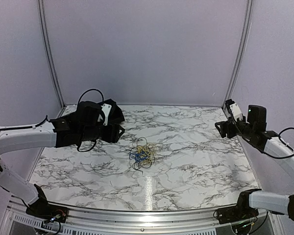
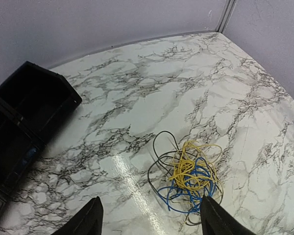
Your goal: Untangle the cables
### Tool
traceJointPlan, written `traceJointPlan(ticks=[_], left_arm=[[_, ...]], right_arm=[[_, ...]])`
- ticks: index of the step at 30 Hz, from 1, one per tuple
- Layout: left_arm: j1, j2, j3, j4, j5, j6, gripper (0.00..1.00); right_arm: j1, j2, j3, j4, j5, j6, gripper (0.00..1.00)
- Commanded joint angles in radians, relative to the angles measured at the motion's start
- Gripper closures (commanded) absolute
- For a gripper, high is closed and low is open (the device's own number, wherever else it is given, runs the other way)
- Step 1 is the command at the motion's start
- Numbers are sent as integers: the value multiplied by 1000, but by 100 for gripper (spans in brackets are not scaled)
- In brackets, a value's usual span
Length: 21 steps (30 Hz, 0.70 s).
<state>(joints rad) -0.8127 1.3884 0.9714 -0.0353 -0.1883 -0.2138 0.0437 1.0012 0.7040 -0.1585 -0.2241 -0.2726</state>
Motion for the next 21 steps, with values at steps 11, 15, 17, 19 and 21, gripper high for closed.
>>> traceJointPlan(ticks=[11,15,17,19,21], left_arm=[[-75,218,-49,141,128,-245,21],[-80,321,-2,181,207,-294,11],[-82,362,32,166,205,-314,9],[-83,386,45,164,193,-335,9],[-86,377,35,156,173,-360,9]], right_arm=[[-21,-20,-59,4,-215,-160,11],[-12,0,-51,-35,-325,-218,15],[13,4,-53,-27,-336,-233,16],[61,16,-36,-15,-333,-230,17],[133,55,8,-32,-325,-243,18]])
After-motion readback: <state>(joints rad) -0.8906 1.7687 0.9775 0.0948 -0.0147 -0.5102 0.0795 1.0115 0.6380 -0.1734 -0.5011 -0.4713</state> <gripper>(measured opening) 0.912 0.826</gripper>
